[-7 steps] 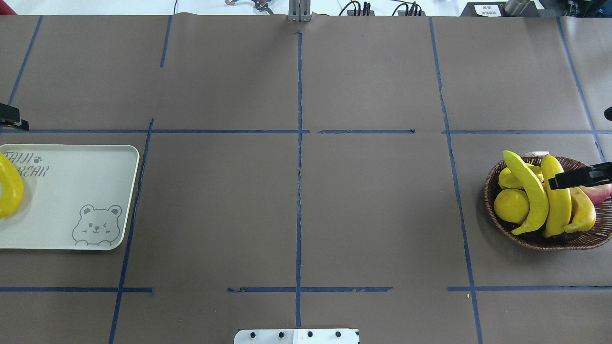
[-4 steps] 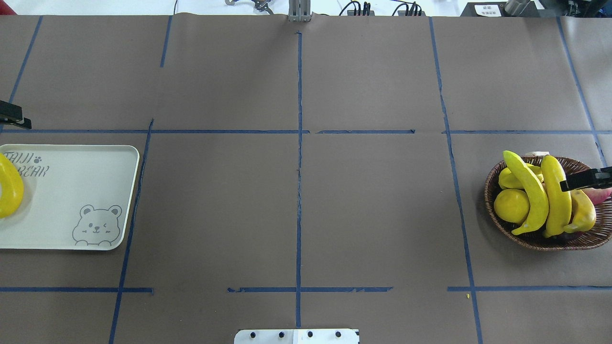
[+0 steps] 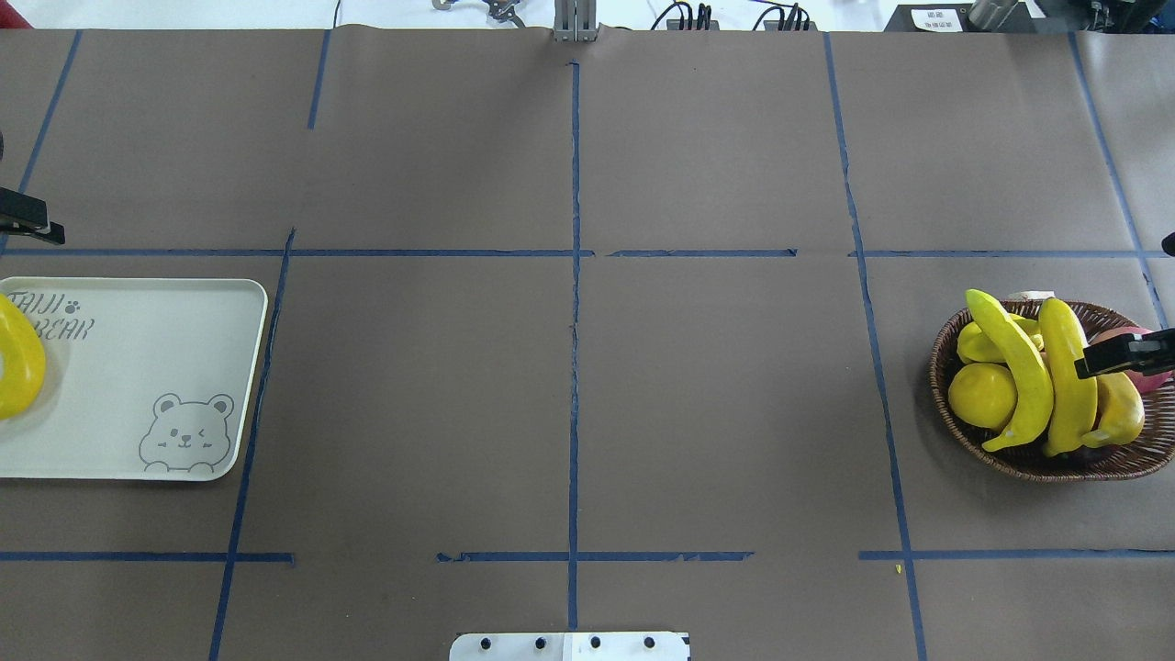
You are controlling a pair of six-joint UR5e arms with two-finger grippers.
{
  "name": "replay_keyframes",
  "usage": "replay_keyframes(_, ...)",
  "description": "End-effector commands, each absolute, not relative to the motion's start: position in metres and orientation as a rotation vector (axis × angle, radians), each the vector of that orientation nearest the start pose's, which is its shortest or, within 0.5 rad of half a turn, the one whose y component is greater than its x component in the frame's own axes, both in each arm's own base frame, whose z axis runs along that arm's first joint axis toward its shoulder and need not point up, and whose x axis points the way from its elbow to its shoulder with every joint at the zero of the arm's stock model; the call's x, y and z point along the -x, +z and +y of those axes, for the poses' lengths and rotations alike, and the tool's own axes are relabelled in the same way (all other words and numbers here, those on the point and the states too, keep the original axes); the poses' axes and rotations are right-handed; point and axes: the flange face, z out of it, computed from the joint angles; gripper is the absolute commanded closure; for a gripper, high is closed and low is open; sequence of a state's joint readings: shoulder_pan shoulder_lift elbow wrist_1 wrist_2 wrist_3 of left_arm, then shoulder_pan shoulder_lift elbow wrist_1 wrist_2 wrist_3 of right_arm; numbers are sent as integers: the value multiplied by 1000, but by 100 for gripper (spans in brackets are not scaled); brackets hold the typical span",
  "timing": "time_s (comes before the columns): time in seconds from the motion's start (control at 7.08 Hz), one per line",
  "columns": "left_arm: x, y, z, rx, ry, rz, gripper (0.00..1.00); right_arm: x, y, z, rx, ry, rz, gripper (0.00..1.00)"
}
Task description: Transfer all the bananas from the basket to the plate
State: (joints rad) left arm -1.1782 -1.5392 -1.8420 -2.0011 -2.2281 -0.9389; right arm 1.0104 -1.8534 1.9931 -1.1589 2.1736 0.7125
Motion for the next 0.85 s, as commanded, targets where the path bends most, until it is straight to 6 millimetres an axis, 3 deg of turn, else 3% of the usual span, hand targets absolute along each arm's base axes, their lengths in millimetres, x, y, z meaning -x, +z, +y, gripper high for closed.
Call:
replay_keyframes(0.0,-123,495,-485,-117,-288,896,0,166,535,-373,-63,-64,-790,21)
replay_keyframes(0.57,-123,494,-485,-118,-287,898,0,172,552,-371,-30,-70,-776,25)
replay_keyframes(0.71,-123,494,-485,-118,-285,898,0,173,554,-371,-27,-71,-774,33)
